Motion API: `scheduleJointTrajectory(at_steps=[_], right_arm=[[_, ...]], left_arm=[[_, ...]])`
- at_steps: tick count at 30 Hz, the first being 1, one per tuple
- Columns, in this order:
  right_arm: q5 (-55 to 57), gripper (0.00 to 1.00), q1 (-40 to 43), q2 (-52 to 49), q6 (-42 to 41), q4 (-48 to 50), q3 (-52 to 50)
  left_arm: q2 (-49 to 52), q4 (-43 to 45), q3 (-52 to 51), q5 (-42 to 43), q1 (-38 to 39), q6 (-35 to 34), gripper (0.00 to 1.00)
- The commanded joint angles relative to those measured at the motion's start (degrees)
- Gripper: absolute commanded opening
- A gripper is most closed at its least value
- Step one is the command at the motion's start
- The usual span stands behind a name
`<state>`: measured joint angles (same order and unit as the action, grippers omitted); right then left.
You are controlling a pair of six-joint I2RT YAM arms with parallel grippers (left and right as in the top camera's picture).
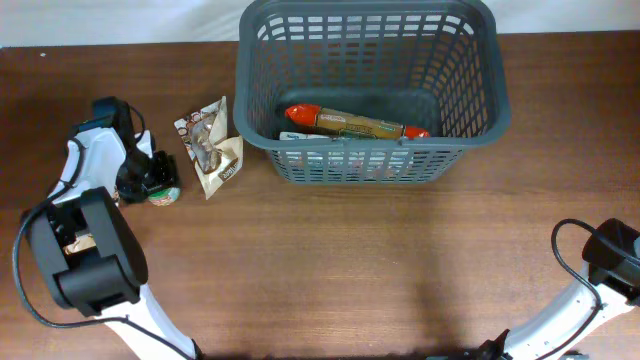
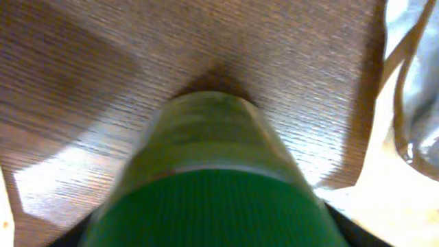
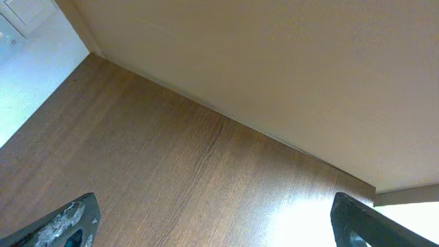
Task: Pack container
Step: 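Lift the Knorr jar and carry it over the basket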
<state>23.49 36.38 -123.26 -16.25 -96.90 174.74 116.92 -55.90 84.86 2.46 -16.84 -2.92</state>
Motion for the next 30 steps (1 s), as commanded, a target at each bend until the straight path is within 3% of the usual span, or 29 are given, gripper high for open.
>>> scheduleJointTrajectory(at_steps=[1,14,27,30], right_arm=[[0.09,0.99,0.00,0.11,-0.35,0.17,-0.22],[0.09,0.99,0.00,0.11,-0.35,0.17,-0.20],[0.09,0.99,0.02,0.11,-0.35,0.17,-0.22],[0.09,0.99,0.00,0.11,-0.35,0.17,-0.22]], left_arm=[[1.27,0.09,-0.83,-0.35,-0.20,1.44,0.02],[0.70,-1.73,1.31,-0.35,-0.20,1.44,0.02],[-4.72,-9.31,18.97,0.15,-0.13,1.44,0.02],[-6.21,-10.01,24.15,4.85,-0.02,1.44,0.02]])
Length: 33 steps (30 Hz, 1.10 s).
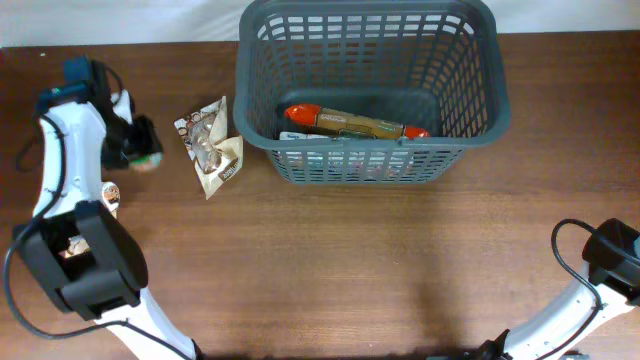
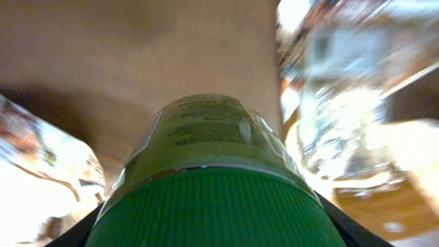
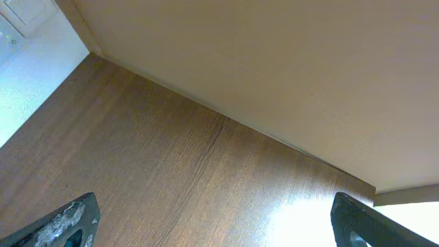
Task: Pack container
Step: 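Lift the Knorr jar and carry it over the basket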
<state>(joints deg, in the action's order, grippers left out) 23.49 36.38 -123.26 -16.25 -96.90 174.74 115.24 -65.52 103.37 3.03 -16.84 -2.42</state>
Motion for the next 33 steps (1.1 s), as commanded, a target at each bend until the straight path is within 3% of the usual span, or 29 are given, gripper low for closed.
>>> scheduleJointTrajectory(at_steps=[1,8,17,24,33], right_arm=[[0.09,0.99,0.02,0.11,-0.35,0.17,-0.22],[0.09,0.99,0.02,0.11,-0.35,0.17,-0.22],[0.09,0.99,0.02,0.11,-0.35,0.17,-0.22],[0.09,0.99,0.02,0.11,-0.35,0.17,-0.22],[0.09,0.99,0.02,0.11,-0.35,0.17,-0.20]], left_arm=[[-5.11,-0.52,7.23,6.73,0.07,0.94,0.02],[-8.68,-0.52,20.11,19.17,3.52,3.58,0.02],[-12.13,1.03,38.12,19.96,19.04,14.60,0.02],[-10.23,2.21,38.84,19.85,30.45,17.75,0.02],[-0.22,1.60,38.84,19.41,36.74,16.90,0.02]])
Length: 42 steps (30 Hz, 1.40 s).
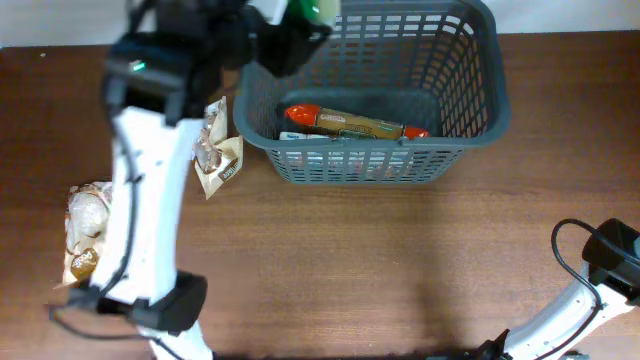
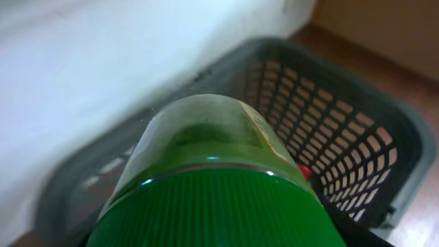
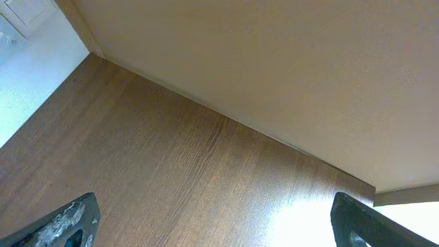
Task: Pack container
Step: 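Lift the Knorr jar and carry it over the basket, then lower the jar into the basket and open the left gripper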
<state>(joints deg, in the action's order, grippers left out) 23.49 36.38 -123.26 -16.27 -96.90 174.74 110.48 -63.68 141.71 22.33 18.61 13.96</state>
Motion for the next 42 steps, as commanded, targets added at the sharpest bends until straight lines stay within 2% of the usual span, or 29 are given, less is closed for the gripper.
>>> scheduleJointTrajectory(at_steps=[1,12,20,24,25,28,29,30,31,32,38,42], right_arm=[[0.09,0.99,0.00,0.11,-0.33,0.17,-0.22],[0.09,0.99,0.02,0.11,-0.33,0.17,-0.20],[0.09,0.99,0.02,0.11,-0.33,0.17,-0.22],[0.09,0.99,0.00,0.11,-0.33,0.17,-0.22],[0.09,0.99,0.02,0.11,-0.33,0.17,-0.20],[0.09,0.99,0.00,0.11,-0.33,0.17,-0.20],[0.09,0.99,0.00,0.11,-0.33,0.17,-0.20],[0.09,0.99,0.02,0.11,-0.33,0.17,-0.22],[0.09,0.99,0.00,0.11,-0.33,0.17,-0.20],[0.09,0.99,0.00,0.11,-0.33,0.17,-0.22],[0.09,0.99,0.00,0.11,-0.33,0.17,-0.22],[0.09,0.99,0.02,0.11,-0.33,0.17,-0.20]], left_arm=[[5.64,-0.48,0.50,-0.57,1.62,-0.11,0.02],[17.92,-6.05,0.50,-5.90,2.62,-5.60,0.02],[23.50,-12.66,0.50,-8.26,2.62,-5.70,0.02],[24.00,-12.85,0.50,-8.24,2.62,-5.73,0.02],[24.00,-12.85,0.50,-8.24,2.62,-5.73,0.07],[24.00,-12.90,0.52,-8.22,2.62,-5.73,0.61],[24.00,-12.94,0.52,-8.22,2.62,-5.73,0.73],[23.98,-12.94,0.52,-8.22,2.62,-5.73,0.84],[23.98,-12.94,0.52,-8.20,2.62,-5.73,0.87],[23.98,-12.94,0.52,-8.17,2.62,-5.73,0.97],[23.87,-14.71,1.68,-8.02,2.62,-5.75,0.99],[23.85,-16.72,7.56,-8.07,2.58,-5.77,0.99]])
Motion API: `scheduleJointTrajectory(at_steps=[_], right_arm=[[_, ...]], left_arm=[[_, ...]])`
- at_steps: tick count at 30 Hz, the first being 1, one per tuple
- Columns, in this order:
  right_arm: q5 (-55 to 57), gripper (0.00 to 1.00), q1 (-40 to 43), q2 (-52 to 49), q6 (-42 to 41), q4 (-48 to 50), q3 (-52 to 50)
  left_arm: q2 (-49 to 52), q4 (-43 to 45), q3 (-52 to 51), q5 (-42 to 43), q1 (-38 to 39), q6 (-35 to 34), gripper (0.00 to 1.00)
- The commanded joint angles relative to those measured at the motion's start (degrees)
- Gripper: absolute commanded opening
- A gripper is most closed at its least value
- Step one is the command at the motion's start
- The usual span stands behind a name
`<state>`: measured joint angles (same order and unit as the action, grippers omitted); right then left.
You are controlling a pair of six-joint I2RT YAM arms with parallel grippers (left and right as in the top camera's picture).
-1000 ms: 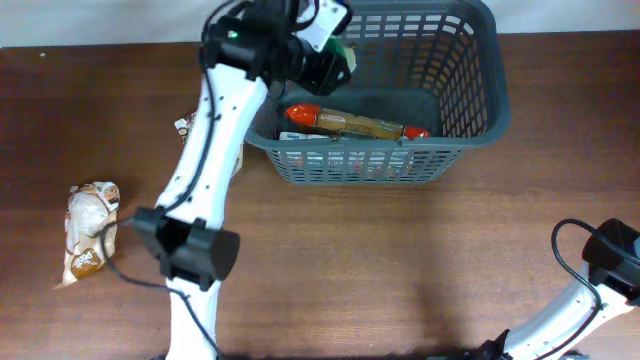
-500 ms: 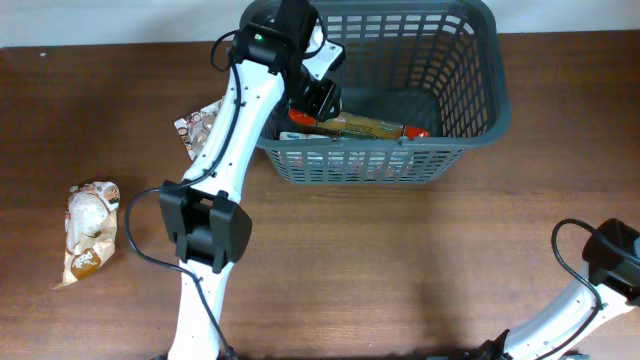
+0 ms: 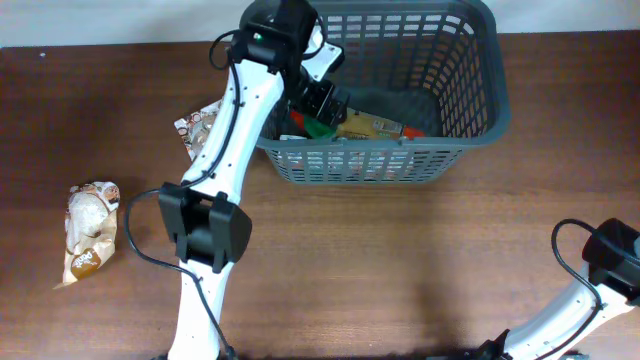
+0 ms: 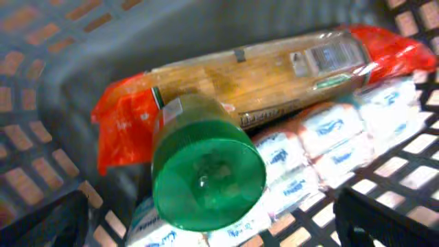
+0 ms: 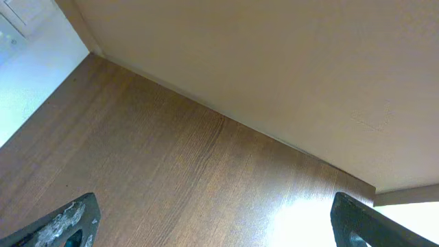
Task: Pack container
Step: 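Lower the jar into the basket and open the left gripper, then move the left gripper back to the dried mushroom bag and grasp it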
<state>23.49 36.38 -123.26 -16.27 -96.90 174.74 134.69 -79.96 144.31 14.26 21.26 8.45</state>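
Note:
A glass jar with a green lid (image 4: 206, 171) rests inside the grey basket (image 3: 470, 60), on white packets (image 4: 322, 140) and against a long pasta pack with red ends (image 4: 260, 65). Its lid faces the left wrist camera. My left gripper (image 4: 209, 209) hangs just above the jar, open, fingers wide apart and touching nothing. From overhead the left gripper (image 3: 325, 100) is down in the basket's left half, with the jar (image 3: 318, 126) under it. My right gripper (image 5: 216, 213) is open over bare table, far from the basket.
A brown and white snack bag (image 3: 200, 135) lies left of the basket, partly under my left arm. Another snack bag (image 3: 88, 228) lies near the table's left edge. The right arm (image 3: 610, 255) sits at the front right corner.
My left gripper was shut on the jar high over the basket's back left rim. Now it is down inside the basket and open, and the jar lies free on the packs.
My left gripper was shut on the green-lidded jar on the table left of the snack bag. Then it held the jar farther back at the left. Then it was above the basket's rim, and now the jar lies released in the basket. The right arm stayed still.

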Motion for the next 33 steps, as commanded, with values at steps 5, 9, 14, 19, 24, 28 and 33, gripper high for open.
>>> scheduleJointTrajectory(at_steps=[5,9,14,19,24,28,33], right_arm=[[0.09,0.99,0.00,0.11,-0.33,0.17,-0.22],[0.09,0.99,0.02,0.11,-0.33,0.17,-0.22],[0.09,0.99,0.02,0.11,-0.33,0.17,-0.22],[0.09,0.99,0.02,0.11,-0.33,0.17,-0.20],[0.09,0.99,0.00,0.11,-0.33,0.17,-0.20],[0.09,0.99,0.00,0.11,-0.33,0.17,-0.22],[0.09,0.99,0.00,0.11,-0.33,0.17,-0.22]], left_arm=[[-0.81,-2.40,18.21,-0.37,-1.01,-3.63,0.99],[-1.66,-3.52,28.06,-1.36,-3.10,-9.51,0.99],[-2.62,-9.84,35.10,-10.40,-7.28,-14.01,0.99],[-3.17,-16.72,34.03,-13.99,-12.46,-16.83,0.99],[-3.21,-16.72,33.79,-14.10,-15.08,-24.48,0.99],[-3.19,-16.72,33.79,-14.32,-17.53,-26.38,0.99],[-3.19,-16.72,33.55,-17.31,-19.76,-26.93,0.99]])
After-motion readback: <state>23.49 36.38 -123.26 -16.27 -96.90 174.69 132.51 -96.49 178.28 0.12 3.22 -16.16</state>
